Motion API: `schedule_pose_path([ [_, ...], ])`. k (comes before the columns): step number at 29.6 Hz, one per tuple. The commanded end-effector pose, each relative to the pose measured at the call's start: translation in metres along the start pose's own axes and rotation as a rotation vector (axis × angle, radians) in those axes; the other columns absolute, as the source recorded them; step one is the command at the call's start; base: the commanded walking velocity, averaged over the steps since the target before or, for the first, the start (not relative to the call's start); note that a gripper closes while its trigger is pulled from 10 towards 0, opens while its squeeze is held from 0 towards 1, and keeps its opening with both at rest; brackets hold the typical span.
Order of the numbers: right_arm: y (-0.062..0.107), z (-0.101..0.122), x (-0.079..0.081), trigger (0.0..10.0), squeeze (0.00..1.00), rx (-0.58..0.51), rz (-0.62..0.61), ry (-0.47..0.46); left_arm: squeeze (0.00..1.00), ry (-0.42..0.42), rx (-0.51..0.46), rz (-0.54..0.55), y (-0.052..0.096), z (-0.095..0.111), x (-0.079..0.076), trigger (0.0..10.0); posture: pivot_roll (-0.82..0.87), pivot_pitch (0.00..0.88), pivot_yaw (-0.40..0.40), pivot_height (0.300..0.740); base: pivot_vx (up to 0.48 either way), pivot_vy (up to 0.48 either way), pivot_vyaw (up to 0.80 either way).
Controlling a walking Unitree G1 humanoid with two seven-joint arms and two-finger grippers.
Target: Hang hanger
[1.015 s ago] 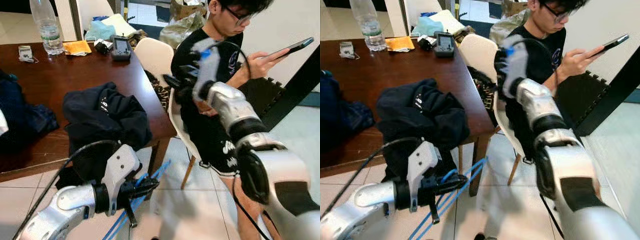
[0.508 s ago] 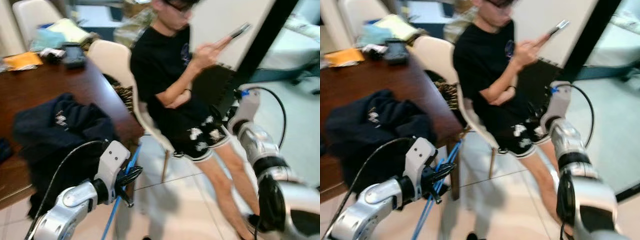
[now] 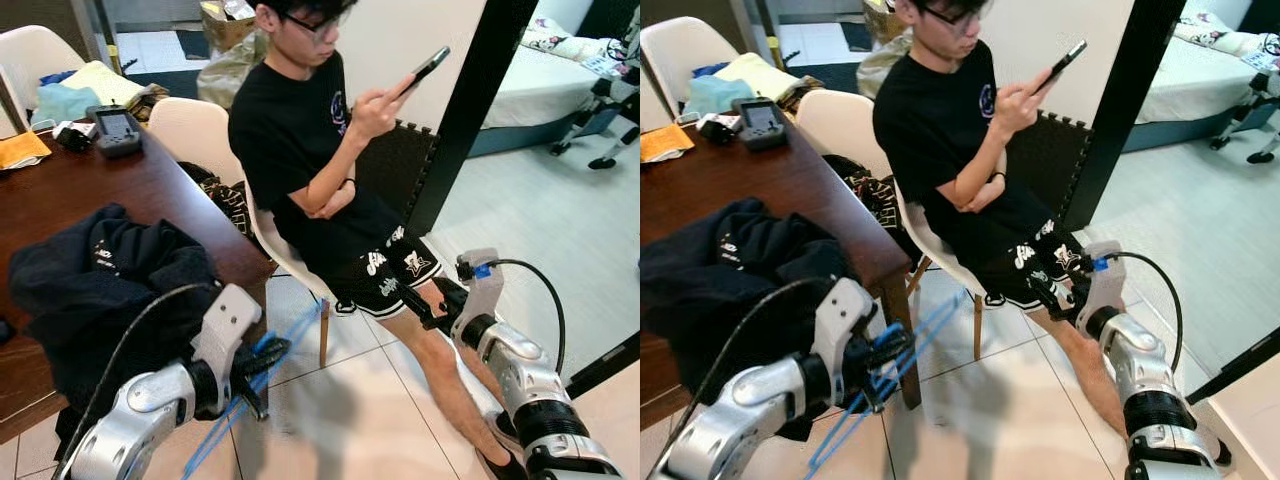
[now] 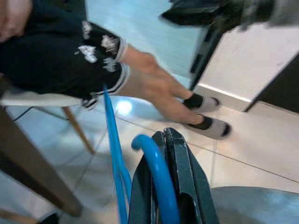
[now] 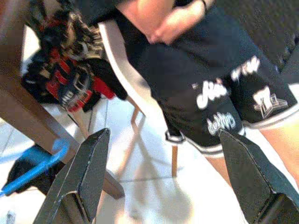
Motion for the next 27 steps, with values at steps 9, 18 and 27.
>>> schedule_pose_path([
  [9, -0.006, 0.018, 0.021, 10.0, 0.0, -0.059, 0.044, -0.014, 0.0, -0.018, -0.038, -0.036, -0.017, 0.021, -0.001, 10.0, 0.16, 0.125, -0.058, 0.74, -0.242, 0.0, 0.0],
  [18, -0.002, 0.065, 0.055, 10.0, 0.0, -0.187, 0.293, 0.011, 0.0, -0.091, -0.133, -0.264, -0.019, 0.056, -0.025, 10.0, 0.16, 0.123, -0.056, 0.74, -0.355, 0.0, 0.0],
  [27, 0.041, 0.12, 0.053, 10.0, 0.0, -0.302, 0.543, 0.034, 0.0, -0.204, -0.145, -0.439, -0.004, 0.073, -0.026, 10.0, 0.15, 0.118, -0.04, 0.74, -0.258, 0.0, 0.0],
])
Point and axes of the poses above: a point about 5 cm out from each wrist's last joint towards the gripper, its own y axis pointing back from the gripper into the wrist, its own z axis along the axis of the wrist's last joint, x = y × z, the point moved 5 cm from there along -y, pointing out of the wrist towards the gripper, and after that the axes turned 8 degrees about -y, right-handed, at the moved point
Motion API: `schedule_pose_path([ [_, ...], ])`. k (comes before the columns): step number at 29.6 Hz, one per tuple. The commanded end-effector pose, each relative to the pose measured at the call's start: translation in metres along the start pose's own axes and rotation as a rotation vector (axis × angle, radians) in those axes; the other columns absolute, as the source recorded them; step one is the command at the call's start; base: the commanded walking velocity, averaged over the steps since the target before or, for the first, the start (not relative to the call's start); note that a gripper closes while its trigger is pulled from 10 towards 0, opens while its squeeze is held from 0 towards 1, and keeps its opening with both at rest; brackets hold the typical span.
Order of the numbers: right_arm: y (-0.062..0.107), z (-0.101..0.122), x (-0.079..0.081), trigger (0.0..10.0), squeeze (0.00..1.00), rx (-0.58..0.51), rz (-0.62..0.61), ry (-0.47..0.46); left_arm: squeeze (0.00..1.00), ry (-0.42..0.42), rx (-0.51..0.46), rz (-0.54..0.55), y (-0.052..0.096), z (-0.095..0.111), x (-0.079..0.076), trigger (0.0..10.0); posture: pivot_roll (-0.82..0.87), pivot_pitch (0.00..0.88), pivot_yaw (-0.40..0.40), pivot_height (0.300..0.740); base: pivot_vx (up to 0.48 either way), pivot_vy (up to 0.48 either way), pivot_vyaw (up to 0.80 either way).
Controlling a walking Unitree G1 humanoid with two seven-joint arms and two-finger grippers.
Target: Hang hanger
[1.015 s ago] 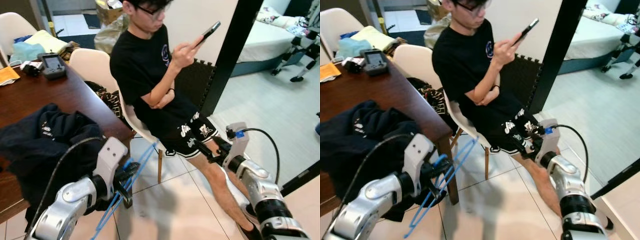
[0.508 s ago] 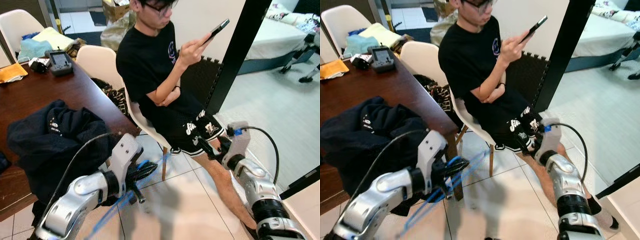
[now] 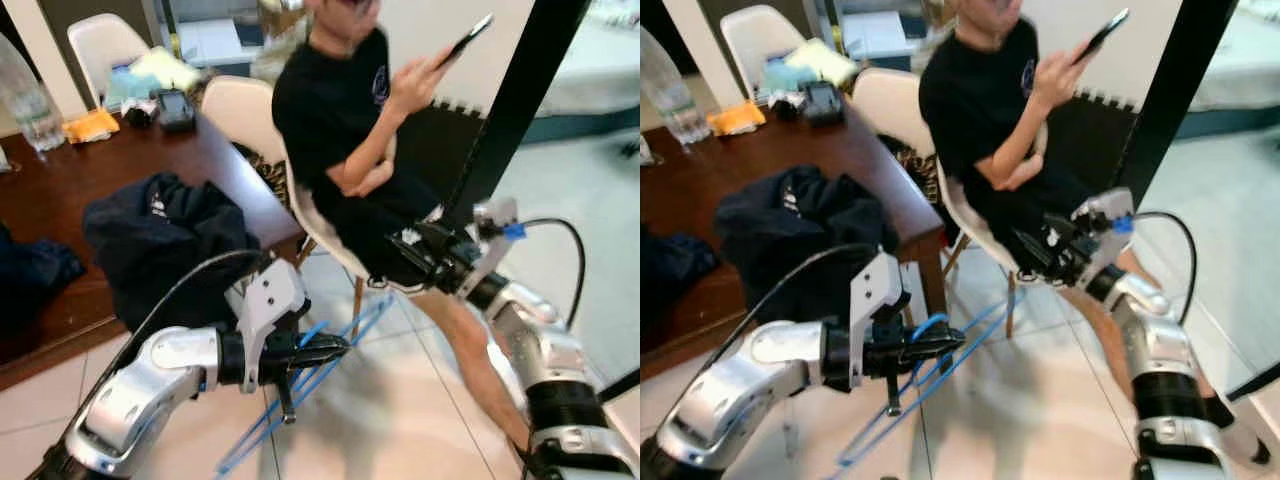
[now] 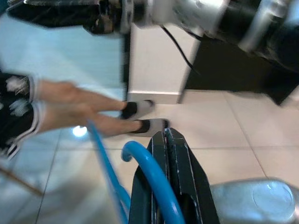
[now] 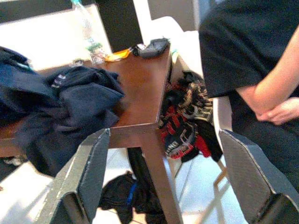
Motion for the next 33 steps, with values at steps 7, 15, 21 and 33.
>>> schedule_pose_path([
  [7, 0.023, 0.021, 0.033, 10.0, 0.0, 0.055, 0.311, 0.018, 0.0, -0.204, 0.123, 0.051, 0.026, -0.011, 0.039, 10.0, 0.15, 0.118, -0.032, 0.74, 0.0, 0.0, 0.0],
  [15, 0.019, -0.005, 0.065, 10.0, 0.0, 0.256, 0.5, 0.058, 0.0, -0.356, 0.072, 0.064, 0.026, 0.014, 0.058, 10.0, 0.16, 0.117, -0.031, 0.74, 0.0, 0.0, 0.0],
  [21, 0.022, -0.004, 0.081, 10.0, 0.0, 0.326, 0.623, 0.091, 0.0, -0.363, 0.003, -0.06, 0.027, 0.03, 0.05, 10.0, 0.16, 0.117, -0.03, 0.74, 0.0, 0.0, -0.67],
  [33, 0.012, 0.019, 0.093, 10.0, 0.0, 0.299, 0.716, 0.178, 0.0, -0.334, 0.064, -0.269, 0.044, 0.03, 0.037, 10.0, 0.16, 0.098, -0.032, 0.74, 0.0, 0.0, -0.79],
])
Point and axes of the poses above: a point about 5 cm out from each wrist's last joint towards the gripper, its own y axis pointing back from the gripper into the wrist, its own z axis along the axis of the wrist's last joint, x = y × z, the point moved 5 cm from there along -y, pointing out of the wrist towards the gripper, and after that the axes turned 8 degrees about -y, right-handed, at the moved point
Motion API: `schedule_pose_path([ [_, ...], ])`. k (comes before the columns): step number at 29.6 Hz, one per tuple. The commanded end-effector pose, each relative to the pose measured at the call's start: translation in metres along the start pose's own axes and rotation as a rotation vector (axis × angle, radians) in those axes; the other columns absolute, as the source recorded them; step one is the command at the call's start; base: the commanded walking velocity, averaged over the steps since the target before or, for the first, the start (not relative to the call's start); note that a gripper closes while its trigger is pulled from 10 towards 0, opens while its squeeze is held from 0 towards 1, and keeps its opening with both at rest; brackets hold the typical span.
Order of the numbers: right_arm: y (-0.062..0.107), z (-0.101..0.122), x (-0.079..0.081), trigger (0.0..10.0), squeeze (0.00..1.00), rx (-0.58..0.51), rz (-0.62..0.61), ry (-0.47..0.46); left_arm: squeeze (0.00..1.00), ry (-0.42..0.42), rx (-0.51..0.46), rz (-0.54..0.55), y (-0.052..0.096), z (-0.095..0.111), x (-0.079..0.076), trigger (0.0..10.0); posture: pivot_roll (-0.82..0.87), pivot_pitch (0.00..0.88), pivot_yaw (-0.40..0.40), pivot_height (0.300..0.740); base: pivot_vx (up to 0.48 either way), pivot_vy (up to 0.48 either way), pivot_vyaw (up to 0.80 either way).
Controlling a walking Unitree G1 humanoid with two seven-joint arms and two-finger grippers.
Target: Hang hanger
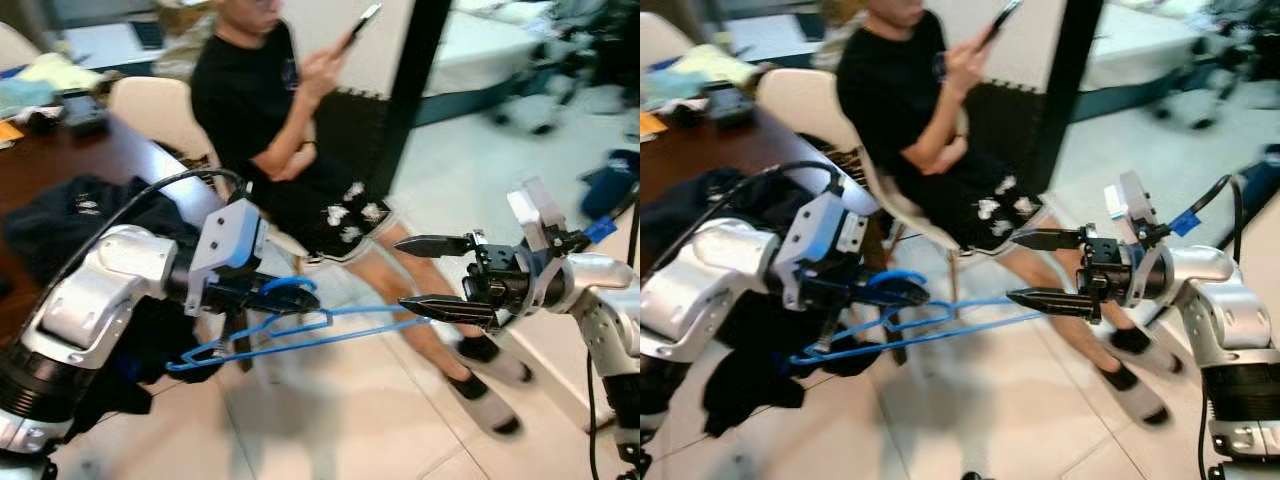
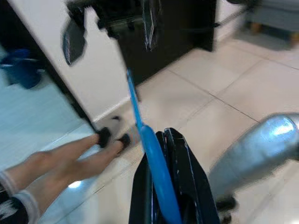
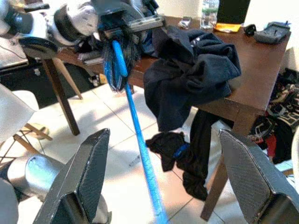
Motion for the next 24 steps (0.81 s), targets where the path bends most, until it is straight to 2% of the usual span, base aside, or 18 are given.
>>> schedule_pose_path([
  [1, -0.004, 0.003, 0.003, 10.0, 0.0, 0.006, 0.026, 0.022, 0.0, -0.015, 0.037, -0.028, 0.002, -0.005, -0.003, 10.0, 0.16, 0.096, -0.033, 0.74, 0.0, 0.0, -0.79],
  [7, -0.009, 0.002, 0.006, 10.0, 0.0, 0.02, 0.038, 0.027, 0.0, -0.031, 0.045, -0.022, 0.003, -0.007, -0.002, 10.0, 0.15, 0.09, -0.038, 0.74, 0.0, 0.0, -0.79],
  [8, -0.019, -0.003, 0.013, 10.0, 0.0, 0.051, 0.072, 0.027, 0.0, -0.058, 0.041, -0.002, 0.001, -0.006, 0.002, 10.0, 0.15, 0.087, -0.04, 0.74, 0.0, 0.0, 0.0],
  [10, -0.019, -0.003, 0.013, 10.0, 0.0, 0.051, 0.072, 0.027, 0.0, -0.058, 0.041, -0.002, 0.001, -0.006, 0.002, 10.0, 0.15, 0.087, -0.04, 0.74, 0.0, 0.0, 0.0],
  [11, -0.037, -0.011, 0.016, 10.0, 0.0, 0.092, 0.08, 0.031, 0.0, -0.086, 0.027, 0.016, -0.002, -0.002, 0.007, 10.0, 0.15, 0.087, -0.042, 0.74, 0.0, 0.0, 0.0],
  [12, -0.037, -0.011, 0.016, 10.0, 0.0, 0.092, 0.08, 0.031, 0.0, -0.086, 0.027, 0.016, -0.002, -0.002, 0.007, 10.0, 0.15, 0.087, -0.042, 0.74, 0.0, 0.0, 0.0],
  [14, -0.07, -0.024, 0.017, 10.0, 0.0, 0.138, 0.062, 0.036, 0.0, -0.124, 0.001, 0.029, -0.008, 0.005, 0.012, 10.0, 0.15, 0.092, -0.044, 0.74, 0.0, 0.0, 0.0],
  [15, -0.07, -0.024, 0.017, 10.0, 0.0, 0.138, 0.062, 0.036, 0.0, -0.124, 0.001, 0.029, -0.008, 0.005, 0.012, 10.0, 0.15, 0.092, -0.044, 0.74, 0.0, 0.0, 0.0],
  [16, -0.08, -0.026, 0.015, 10.0, 0.0, 0.148, 0.045, 0.041, 0.0, -0.129, -0.007, 0.03, -0.009, 0.007, 0.013, 10.0, 0.15, 0.097, -0.045, 0.74, 0.0, 0.0, 0.0],
  [17, -0.08, -0.026, 0.015, 10.0, 0.0, 0.148, 0.045, 0.041, 0.0, -0.129, -0.007, 0.03, -0.009, 0.007, 0.013, 10.0, 0.15, 0.097, -0.045, 0.74, 0.0, 0.0, 0.0],
  [19, -0.093, -0.03, 0.009, 10.0, 0.0, 0.175, 0.013, 0.05, 0.0, -0.127, -0.011, 0.029, -0.008, 0.007, 0.013, 10.0, 0.15, 0.1, -0.047, 0.74, 0.0, 0.0, 0.0],
  [24, -0.1, -0.032, 0.005, 10.0, 0.0, 0.198, -0.018, 0.062, 0.0, -0.128, -0.007, 0.031, -0.008, 0.005, 0.012, 10.0, 0.15, 0.105, -0.049, 0.74, 0.0, 0.0, 0.0],
])
Point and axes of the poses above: a point about 5 cm out from each wrist's last joint towards the gripper, its own y axis pointing back from the gripper into the wrist, its own z axis along the axis of the wrist's last joint, x = y × z, the point moved 5 cm from there along -y, pointing out of the wrist towards the gripper, and after that the axes turned 8 degrees about -y, right-handed, at the moved point
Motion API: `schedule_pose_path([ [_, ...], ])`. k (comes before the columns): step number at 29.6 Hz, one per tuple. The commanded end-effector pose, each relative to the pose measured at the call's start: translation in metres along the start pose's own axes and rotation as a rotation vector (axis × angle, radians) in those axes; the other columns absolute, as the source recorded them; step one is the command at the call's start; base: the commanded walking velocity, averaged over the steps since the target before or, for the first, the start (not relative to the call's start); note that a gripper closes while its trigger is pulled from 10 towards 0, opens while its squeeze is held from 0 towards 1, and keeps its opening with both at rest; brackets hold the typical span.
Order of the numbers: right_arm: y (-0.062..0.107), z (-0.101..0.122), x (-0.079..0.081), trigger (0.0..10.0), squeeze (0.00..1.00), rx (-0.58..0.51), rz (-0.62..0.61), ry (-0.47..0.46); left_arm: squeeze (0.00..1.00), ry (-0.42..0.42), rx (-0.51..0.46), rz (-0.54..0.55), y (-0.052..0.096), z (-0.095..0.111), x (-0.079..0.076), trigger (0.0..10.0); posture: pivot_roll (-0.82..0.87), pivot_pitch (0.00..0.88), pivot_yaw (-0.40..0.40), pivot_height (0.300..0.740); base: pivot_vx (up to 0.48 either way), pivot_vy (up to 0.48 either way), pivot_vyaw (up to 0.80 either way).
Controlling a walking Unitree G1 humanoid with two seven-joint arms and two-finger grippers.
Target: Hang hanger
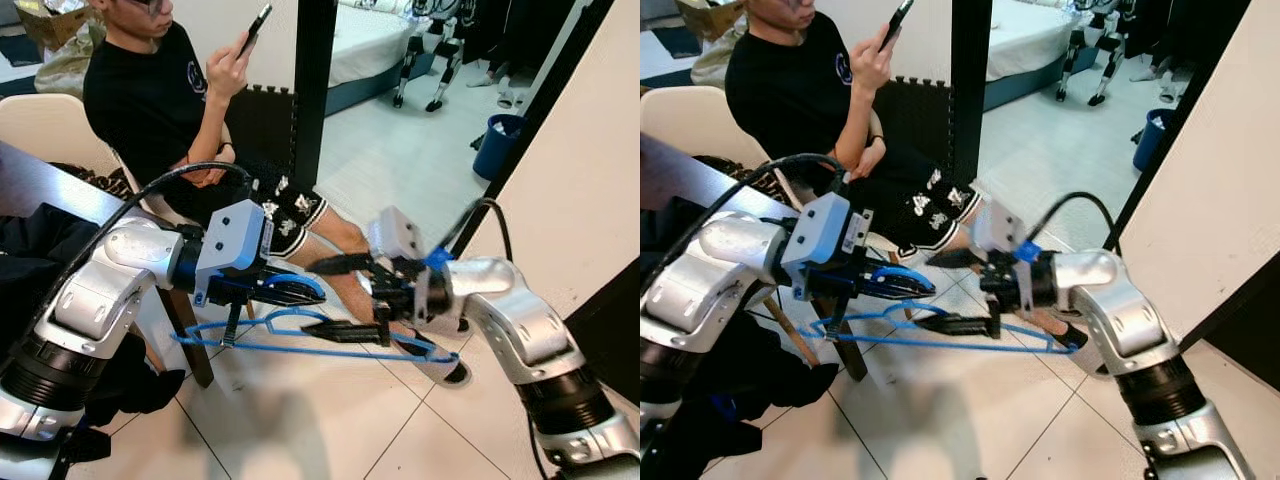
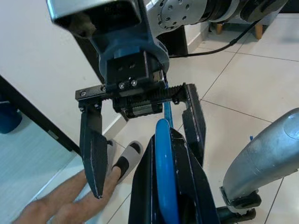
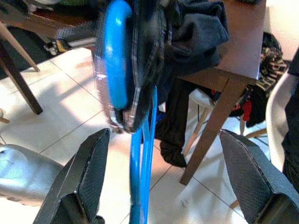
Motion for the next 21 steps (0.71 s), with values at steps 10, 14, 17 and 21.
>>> schedule_pose_path([
  [10, -0.012, -0.026, -0.014, 10.0, 0.0, 0.186, -0.103, 0.012, 0.0, -0.008, -0.017, 0.003, -0.006, 0.0, -0.001, 10.0, 0.14, 0.126, -0.046, 0.74, 0.0, 0.0, 0.0],
  [14, -0.003, -0.04, -0.015, 10.0, 0.0, 0.297, -0.098, 0.021, 0.0, -0.005, -0.014, -0.003, -0.006, 0.0, -0.002, 10.0, 0.14, 0.139, -0.047, 0.74, 0.0, 0.0, 0.0],
  [17, 0.002, -0.043, -0.016, 10.0, 0.0, 0.336, -0.091, 0.025, 0.0, 0.0, -0.007, -0.013, -0.006, -0.002, -0.004, 10.0, 0.14, 0.148, -0.041, 0.74, 0.0, 0.0, 0.0],
  [21, 0.009, -0.042, -0.017, 10.0, 0.0, 0.381, -0.097, 0.028, 0.0, 0.017, -0.005, -0.024, -0.008, -0.005, -0.011, 10.0, 0.13, 0.159, -0.035, 0.74, 0.0, 0.0, 0.0],
])
Point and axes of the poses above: a point about 5 cm out from each wrist's last joint towards the gripper, its own y axis pointing back from the gripper into the wrist, its own z axis along the axis of the wrist's last joint, x = y × z, the point moved 5 cm from there along -y, pointing out of the wrist towards the gripper, and after that the axes turned 8 degrees about -y, right-handed, at the moved point
